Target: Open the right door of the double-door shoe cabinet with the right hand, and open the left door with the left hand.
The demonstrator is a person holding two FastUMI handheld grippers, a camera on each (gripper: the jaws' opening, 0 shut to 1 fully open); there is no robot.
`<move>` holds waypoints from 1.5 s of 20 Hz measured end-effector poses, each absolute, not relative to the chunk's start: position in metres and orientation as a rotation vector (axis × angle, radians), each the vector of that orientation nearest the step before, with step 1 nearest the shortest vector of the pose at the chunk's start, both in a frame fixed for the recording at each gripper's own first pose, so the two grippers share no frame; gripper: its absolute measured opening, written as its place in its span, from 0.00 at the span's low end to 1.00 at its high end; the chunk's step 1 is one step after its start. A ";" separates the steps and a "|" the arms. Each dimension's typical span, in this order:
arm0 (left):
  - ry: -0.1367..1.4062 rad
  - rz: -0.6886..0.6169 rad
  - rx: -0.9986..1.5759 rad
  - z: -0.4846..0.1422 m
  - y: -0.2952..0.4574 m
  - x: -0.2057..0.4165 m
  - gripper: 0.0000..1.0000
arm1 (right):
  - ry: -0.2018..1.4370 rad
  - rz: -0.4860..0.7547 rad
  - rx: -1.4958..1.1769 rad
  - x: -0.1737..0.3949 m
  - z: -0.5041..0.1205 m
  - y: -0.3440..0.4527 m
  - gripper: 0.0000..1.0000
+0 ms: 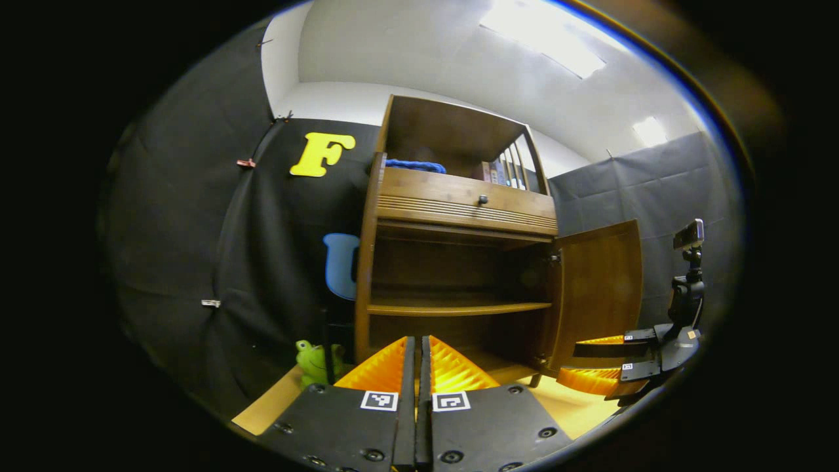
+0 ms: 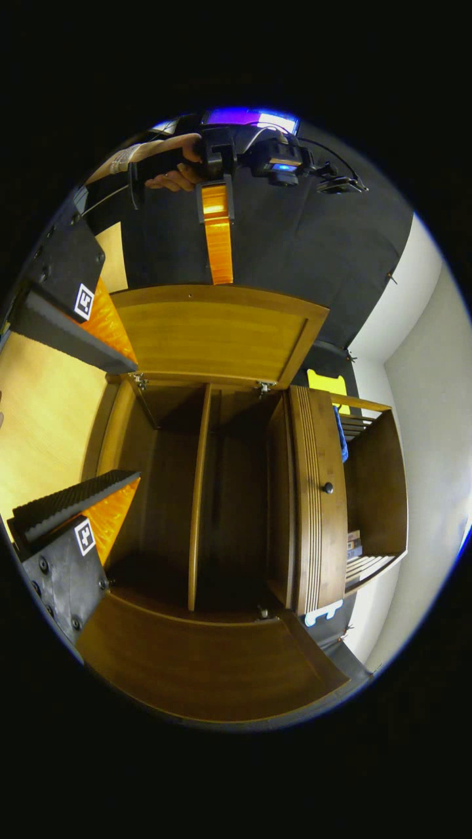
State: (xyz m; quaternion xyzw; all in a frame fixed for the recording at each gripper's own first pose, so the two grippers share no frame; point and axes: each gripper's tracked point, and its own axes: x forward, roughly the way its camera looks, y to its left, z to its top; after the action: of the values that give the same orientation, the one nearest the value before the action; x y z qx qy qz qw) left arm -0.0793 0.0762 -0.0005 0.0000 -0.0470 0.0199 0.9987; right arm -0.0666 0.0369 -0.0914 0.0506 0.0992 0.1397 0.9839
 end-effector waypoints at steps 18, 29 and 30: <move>-0.076 0.003 0.080 -0.015 0.019 -0.039 1.00 | 0.143 0.138 0.057 -0.082 -0.065 -0.035 0.93; -0.069 -0.005 0.091 -0.018 0.020 -0.035 1.00 | 0.127 0.158 0.043 -0.072 -0.059 -0.019 0.95; -0.064 -0.012 0.089 -0.019 0.019 -0.035 1.00 | 0.127 0.156 0.039 -0.072 -0.059 -0.019 0.99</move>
State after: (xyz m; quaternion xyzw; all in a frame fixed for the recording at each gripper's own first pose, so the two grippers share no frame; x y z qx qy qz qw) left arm -0.0347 0.0191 -0.0189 0.0442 -0.0322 -0.0059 0.9985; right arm -0.0721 -0.0195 -0.0586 0.0195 0.0633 0.0776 0.9948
